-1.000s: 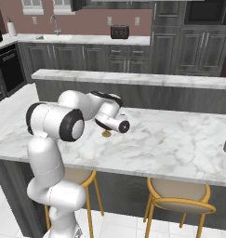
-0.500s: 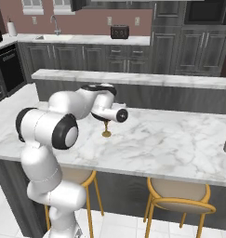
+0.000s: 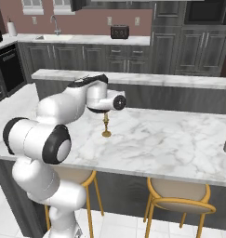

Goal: Get the candle and the liquor from the cabinet and move them to the dining counter.

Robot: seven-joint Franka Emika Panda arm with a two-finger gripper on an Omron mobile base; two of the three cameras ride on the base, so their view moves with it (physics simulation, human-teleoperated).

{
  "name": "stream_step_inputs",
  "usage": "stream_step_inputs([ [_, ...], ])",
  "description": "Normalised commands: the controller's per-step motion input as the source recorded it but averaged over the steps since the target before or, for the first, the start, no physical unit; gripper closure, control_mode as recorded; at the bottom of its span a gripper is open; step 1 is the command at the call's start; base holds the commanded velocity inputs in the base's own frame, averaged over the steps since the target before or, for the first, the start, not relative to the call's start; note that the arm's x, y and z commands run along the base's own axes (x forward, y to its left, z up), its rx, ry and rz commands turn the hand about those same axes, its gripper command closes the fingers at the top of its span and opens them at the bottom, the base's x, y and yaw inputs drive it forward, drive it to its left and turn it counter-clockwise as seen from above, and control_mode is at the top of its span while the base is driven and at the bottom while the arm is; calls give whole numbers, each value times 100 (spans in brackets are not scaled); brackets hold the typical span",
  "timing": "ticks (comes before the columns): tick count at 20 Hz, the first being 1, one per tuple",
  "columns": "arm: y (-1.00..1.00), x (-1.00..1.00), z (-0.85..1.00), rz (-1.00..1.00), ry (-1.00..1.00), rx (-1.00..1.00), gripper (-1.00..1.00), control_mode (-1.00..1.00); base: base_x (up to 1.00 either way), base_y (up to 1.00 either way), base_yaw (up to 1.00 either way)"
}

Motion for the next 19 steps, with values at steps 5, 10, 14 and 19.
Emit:
stream_step_inputs([
  [5,14,-62,48,-3,1,0,-100,-100,0,0,0],
  [10,20,-95,51,-10,2,0,-100,-100,0,0,0],
  [14,16,-100,62,-15,3,0,-100,-100,0,0,0],
  [19,12,-94,70,-14,9,0,-100,-100,0,0,0],
])
